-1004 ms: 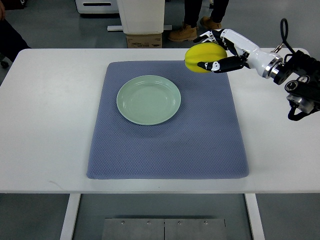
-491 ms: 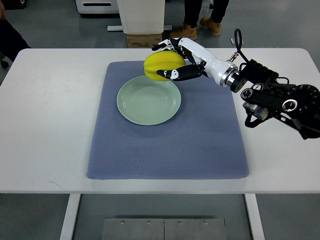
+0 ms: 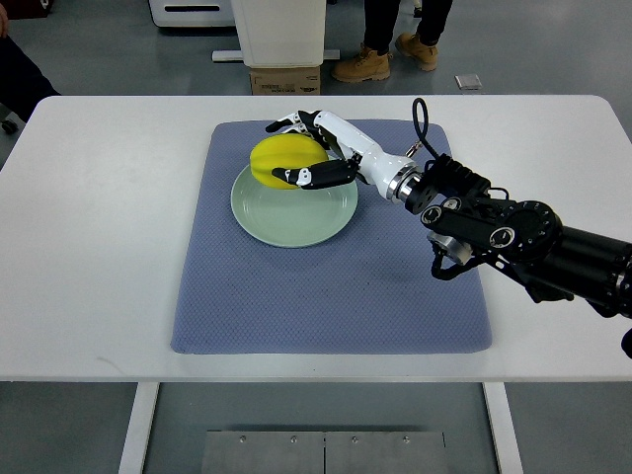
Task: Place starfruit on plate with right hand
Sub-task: 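Carry the starfruit over the green plate and lower it down, then open the right hand and release the starfruit onto the plate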
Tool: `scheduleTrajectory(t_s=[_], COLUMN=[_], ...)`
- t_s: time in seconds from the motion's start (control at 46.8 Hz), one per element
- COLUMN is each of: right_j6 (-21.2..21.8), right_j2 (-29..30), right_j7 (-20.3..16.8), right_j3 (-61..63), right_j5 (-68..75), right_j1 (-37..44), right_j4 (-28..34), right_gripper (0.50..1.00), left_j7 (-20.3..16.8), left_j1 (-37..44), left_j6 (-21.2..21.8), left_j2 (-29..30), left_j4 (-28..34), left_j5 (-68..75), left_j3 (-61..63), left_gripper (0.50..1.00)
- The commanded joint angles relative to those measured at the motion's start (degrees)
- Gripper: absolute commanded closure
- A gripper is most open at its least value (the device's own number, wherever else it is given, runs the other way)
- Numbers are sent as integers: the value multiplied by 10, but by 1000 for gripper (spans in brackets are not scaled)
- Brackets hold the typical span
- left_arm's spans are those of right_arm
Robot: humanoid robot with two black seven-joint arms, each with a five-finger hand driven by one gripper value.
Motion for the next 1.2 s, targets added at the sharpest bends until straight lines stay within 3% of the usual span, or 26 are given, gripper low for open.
scheduleTrajectory(t_s=[0.0,0.641,0.726,0.876,0.918,0.983,1.175], right_j6=[0,-1,-1,-1,0,0,0], right_j2=[9,12,12,12,12,12,12], right_j7=[0,1,0,0,0,1,1], right_j3=[0,2,2,5,7,11,12], right_j5=[0,1,1,2,2,2,3], right_j1=[-7,-51,-51,-49,-49,-49,-46], right_j4=[-7,-64,-64,-64,-62,-61,-58], right_gripper=[1000,1000,879,591,540,517,515], left_j7=[0,0,0,0,0,0,0], left_j1=[0,0,0,0,0,0,0], left_j6=[0,0,0,0,0,0,0], left_j2=[0,0,0,0,0,0,0], left_j4=[0,1,1,1,1,1,1], left_j5=[0,0,0,0,0,0,0], left_j3=[0,0,0,0,0,0,0], left_gripper=[500,500,500,500,500,500,500])
